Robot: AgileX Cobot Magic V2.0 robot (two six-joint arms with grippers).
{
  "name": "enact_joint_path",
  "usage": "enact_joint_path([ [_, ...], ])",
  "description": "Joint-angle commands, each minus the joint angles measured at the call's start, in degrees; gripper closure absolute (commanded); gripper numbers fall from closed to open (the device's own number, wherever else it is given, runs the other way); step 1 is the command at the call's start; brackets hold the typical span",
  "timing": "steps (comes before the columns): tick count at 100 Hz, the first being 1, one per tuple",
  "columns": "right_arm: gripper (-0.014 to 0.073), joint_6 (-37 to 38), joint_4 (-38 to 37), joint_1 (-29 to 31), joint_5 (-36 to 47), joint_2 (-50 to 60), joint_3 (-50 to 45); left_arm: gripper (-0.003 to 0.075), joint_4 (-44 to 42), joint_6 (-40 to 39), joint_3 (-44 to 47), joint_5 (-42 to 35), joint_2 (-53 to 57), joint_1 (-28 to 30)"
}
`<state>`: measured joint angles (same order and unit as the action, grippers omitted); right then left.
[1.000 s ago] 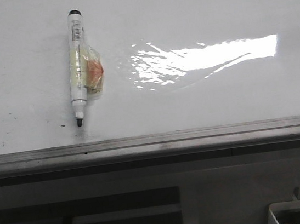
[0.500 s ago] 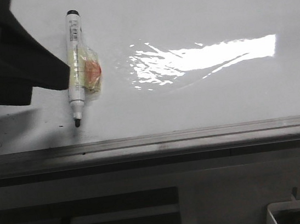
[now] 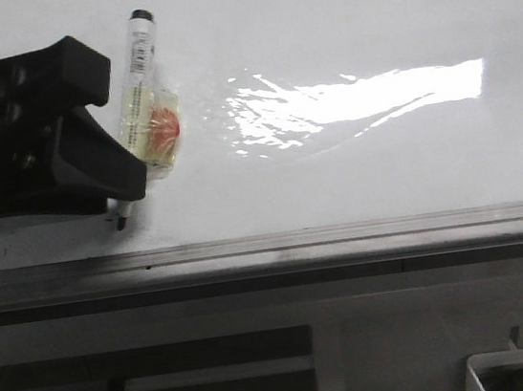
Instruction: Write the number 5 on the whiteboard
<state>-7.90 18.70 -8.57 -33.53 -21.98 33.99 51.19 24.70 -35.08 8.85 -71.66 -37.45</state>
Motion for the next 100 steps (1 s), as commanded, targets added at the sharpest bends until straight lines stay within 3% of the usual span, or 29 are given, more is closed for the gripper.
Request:
enact_joint_path([
  [1, 0.0186, -0.68, 0.90, -0.70, 5.04, -0.94, 2.30, 0.0642, 0.73, 0.13, -1.59, -3.45, -0.05, -0.13],
  [7, 0.0186, -0.90, 1.02, -1.33, 5.04, -0.94, 2.53, 0.0739, 0.73, 0.13, -1.59, -2.87, 0.13, -0.13],
  [15, 0.0186, -2.38, 1.85, -2.70, 4.12, -1.07, 3.64, 0.0741, 0.18, 0.13, -2.02, -1.30, 1.39, -0.13],
  [21, 0.0186, -8.56, 5.56, -4.04, 1.67, -1.81, 4.79, 0.0741, -1.91, 1.38, -2.97, 0.54, 2.87, -0.26],
  [41, 0.0186, -36.04, 26.25, -10.33, -9.50, -9.97, 8.30, 0.0741, -10.58, 22.78, -7.29, 11.90, 8.89, -3.27],
  [55, 0.0186, -47.10, 30.31, -15.46, -9.80, -16.87, 8.71, 0.0741, -13.72, 36.24, -8.01, 18.76, 10.45, -5.00],
  [72, 0.0183, -50.41, 30.90, -22.20, -6.58, -23.20, 8.71, 0.0741, -15.85, 38.34, -8.01, 20.03, 10.08, -6.38],
  [100, 0.0183, -51.72, 31.11, -34.96, 8.12, -31.09, 8.71, 0.0741, -16.44, 39.08, -8.01, 19.16, 8.48, -6.87],
])
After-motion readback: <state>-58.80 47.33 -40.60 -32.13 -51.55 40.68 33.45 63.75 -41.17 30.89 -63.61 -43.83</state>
